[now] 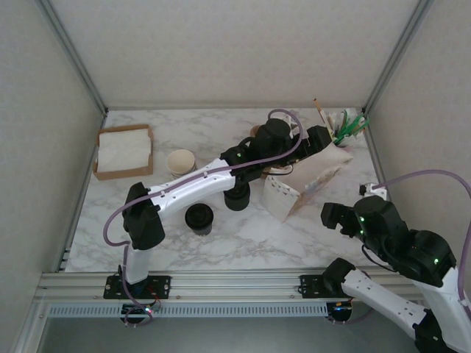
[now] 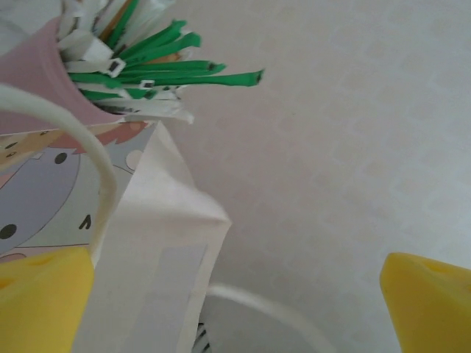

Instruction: Pack the takeout coffee

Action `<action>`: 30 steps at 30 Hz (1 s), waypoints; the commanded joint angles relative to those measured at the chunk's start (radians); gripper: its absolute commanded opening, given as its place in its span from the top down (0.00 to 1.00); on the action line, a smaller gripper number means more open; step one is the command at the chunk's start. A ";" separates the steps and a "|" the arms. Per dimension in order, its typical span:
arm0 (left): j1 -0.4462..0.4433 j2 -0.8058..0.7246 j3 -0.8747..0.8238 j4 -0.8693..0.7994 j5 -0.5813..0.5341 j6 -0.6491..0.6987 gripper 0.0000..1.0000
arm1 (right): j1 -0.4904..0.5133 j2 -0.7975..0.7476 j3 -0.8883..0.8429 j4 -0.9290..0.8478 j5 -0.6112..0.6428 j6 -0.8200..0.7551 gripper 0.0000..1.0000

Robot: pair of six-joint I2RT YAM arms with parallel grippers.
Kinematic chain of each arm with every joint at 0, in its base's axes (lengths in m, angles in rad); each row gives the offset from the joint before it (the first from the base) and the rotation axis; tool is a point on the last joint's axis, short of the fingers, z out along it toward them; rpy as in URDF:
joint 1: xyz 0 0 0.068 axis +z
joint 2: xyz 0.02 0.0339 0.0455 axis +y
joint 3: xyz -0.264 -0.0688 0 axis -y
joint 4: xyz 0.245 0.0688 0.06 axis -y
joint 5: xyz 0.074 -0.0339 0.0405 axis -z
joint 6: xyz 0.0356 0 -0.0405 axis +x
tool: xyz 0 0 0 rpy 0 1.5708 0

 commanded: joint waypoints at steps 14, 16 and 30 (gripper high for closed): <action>0.046 0.041 0.217 -0.341 0.072 0.109 0.00 | -0.005 0.086 -0.002 0.041 -0.057 -0.032 0.02; 0.053 0.055 0.232 -0.356 0.101 0.097 0.00 | -0.005 0.086 -0.008 0.042 -0.057 -0.030 0.02; 0.069 0.060 0.333 -0.420 0.169 -0.013 0.00 | -0.005 0.066 -0.026 0.042 -0.073 -0.022 0.02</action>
